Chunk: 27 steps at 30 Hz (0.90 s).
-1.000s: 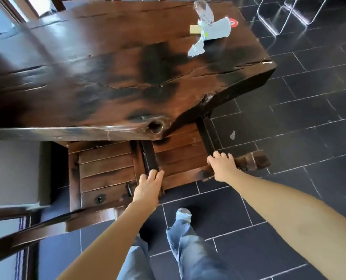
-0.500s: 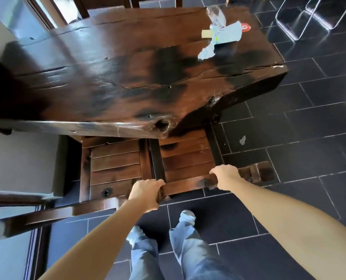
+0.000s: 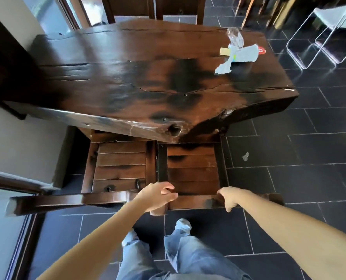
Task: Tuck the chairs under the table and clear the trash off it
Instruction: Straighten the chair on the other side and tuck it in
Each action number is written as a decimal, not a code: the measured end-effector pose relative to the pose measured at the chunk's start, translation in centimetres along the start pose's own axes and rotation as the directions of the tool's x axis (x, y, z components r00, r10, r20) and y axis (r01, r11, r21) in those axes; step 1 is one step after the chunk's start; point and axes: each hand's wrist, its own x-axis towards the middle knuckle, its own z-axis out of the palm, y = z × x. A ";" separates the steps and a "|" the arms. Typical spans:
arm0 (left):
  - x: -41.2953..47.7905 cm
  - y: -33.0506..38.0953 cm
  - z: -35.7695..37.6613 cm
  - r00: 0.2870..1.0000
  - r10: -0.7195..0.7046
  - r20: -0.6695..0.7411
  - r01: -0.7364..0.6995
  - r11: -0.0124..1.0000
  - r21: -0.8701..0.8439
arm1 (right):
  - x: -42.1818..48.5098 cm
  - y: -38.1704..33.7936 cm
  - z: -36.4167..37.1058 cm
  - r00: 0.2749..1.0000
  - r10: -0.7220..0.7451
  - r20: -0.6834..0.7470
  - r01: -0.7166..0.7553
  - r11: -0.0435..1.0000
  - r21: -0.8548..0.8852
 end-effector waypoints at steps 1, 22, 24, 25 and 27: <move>-0.1 -0.2 -0.8 0.999 0.024 -0.031 -0.028 0.991 -0.134 | -0.1 -0.3 -0.7 0.999 -0.002 0.054 0.004 1.000 -0.030; -9.7 -31.5 -15.8 0.940 -0.216 -0.265 0.332 0.763 0.554 | -3.0 -28.0 -2.3 0.875 -0.240 -0.420 0.262 0.965 -0.003; -9.3 -31.6 -16.3 0.947 -0.232 -0.222 0.320 0.741 0.590 | -3.0 -28.5 -2.0 0.876 -0.178 -0.447 0.209 0.978 0.019; -9.0 -31.6 -16.4 0.947 -0.240 -0.211 0.320 0.720 0.616 | -3.0 -28.7 -1.6 0.871 -0.151 -0.467 0.185 0.982 0.027; -8.7 -31.8 -16.4 0.955 -0.208 -0.211 0.296 0.691 0.659 | -2.8 -29.3 -0.9 0.848 -0.107 -0.519 0.156 0.986 0.052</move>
